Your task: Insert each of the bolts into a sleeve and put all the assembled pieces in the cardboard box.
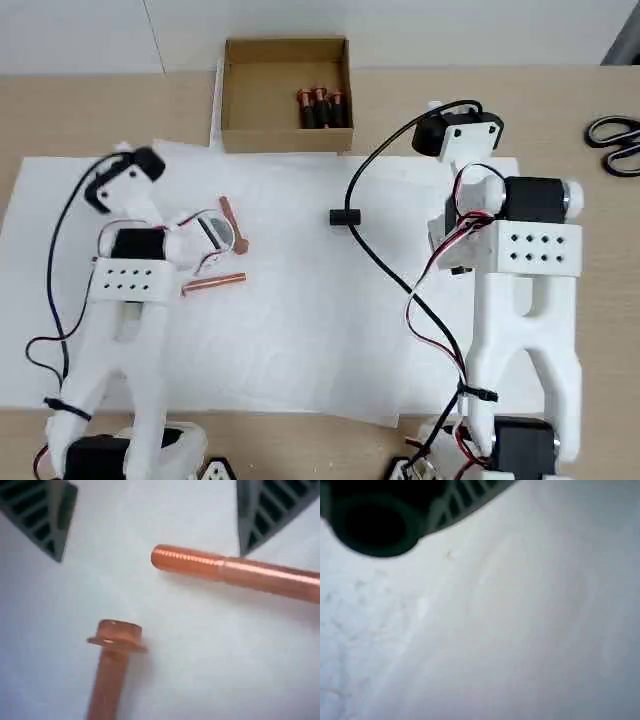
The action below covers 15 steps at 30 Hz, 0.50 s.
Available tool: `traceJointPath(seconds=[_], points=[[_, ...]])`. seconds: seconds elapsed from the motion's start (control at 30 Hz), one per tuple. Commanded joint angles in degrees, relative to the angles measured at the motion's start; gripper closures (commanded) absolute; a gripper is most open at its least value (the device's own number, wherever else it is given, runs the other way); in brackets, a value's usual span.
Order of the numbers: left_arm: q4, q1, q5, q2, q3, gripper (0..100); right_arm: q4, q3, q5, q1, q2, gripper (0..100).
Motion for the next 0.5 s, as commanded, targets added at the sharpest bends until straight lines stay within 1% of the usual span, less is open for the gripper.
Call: traceJointPath(seconds=[0.0, 0.1, 0.17, 0.3, 0.47], points=[[-2.2, 0.2, 8.0, -2.0, 1.7, 78, 0.2, -0.2, 0.3, 0.7, -2.6, 99.5], [-2.7, 0.2, 14.1, -2.0, 3.8, 78, 0.2, -0.2, 0.3, 0.5, -2.6, 99.5], [-4.7, 0.2, 16.1, -2.0, 5.7, 78, 0.2, -0.2, 0.3, 0.4, -2.6, 99.5], [-9.9, 0.2, 16.3, -2.0, 10.0, 78, 0.2, -0.2, 0.3, 0.7, -2.6, 99.5], [-11.2, 0.1, 16.3, -2.0, 12.5, 78, 0.2, -0.2, 0.3, 0.7, -2.6, 99.5]])
